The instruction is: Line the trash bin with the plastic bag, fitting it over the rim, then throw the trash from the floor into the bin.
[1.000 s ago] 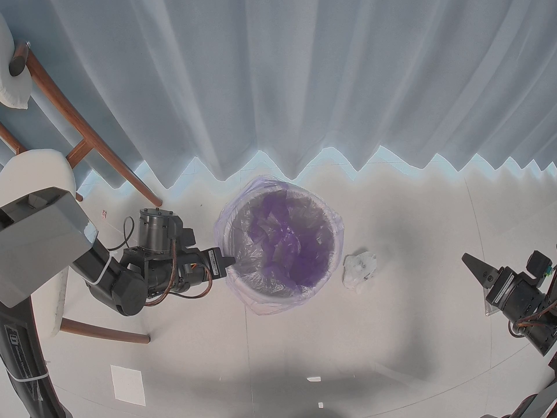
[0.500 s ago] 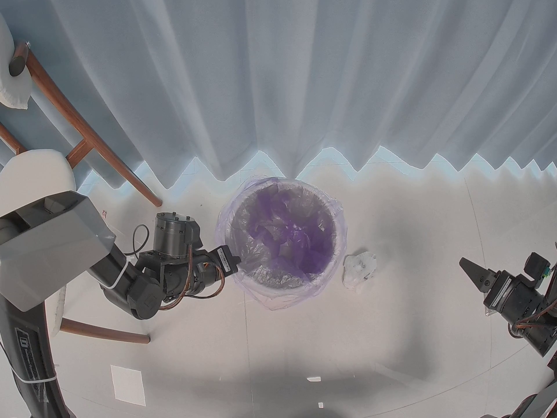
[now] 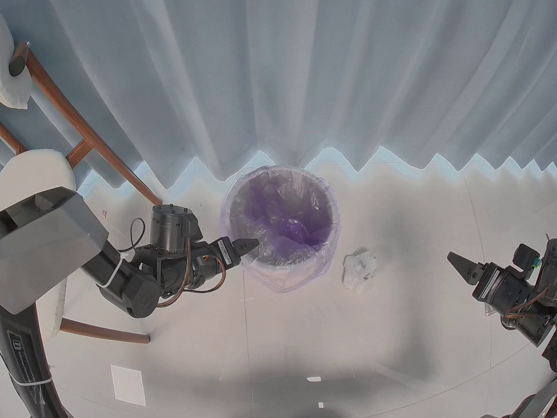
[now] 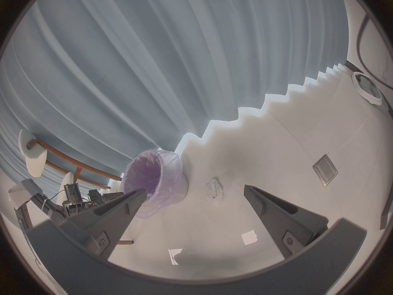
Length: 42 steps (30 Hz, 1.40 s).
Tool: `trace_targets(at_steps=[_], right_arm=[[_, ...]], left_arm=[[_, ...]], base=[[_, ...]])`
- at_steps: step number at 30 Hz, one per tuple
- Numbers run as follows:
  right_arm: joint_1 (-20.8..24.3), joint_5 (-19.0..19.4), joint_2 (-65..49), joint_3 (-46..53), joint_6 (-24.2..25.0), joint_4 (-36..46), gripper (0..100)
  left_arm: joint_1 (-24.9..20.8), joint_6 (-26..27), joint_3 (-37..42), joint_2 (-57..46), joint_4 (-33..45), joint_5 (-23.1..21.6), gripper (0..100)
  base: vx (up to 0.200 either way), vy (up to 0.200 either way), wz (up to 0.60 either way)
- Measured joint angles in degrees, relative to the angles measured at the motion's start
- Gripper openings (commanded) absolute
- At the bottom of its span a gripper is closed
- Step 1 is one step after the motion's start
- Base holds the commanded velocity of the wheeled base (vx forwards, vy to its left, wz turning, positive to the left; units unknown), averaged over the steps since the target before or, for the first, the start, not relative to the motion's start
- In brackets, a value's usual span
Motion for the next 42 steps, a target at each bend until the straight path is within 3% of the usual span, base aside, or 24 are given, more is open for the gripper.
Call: trace_targets(at_steps=[7,20,42], right_arm=[[0.63,-0.01,1.79,-1.57,-0.06,0.29,100],[2.21,-0.01,3.25,-1.52,-0.49,0.51,100],[2.32,-0.01,3.25,-0.55,-0.49,0.24,100]], left_arm=[[-0.16,0.05,2.15,-4.39,-0.24,0.00,100],[0.72,-0.06,13.91,-13.90,-2.93,0.30,100],[1.44,-0.28,7.50,-3.91,-7.30,0.41,100]], base=[[0.000,0.000,0.00],[0.000,0.000,0.00],[0.000,0.000,0.00]])
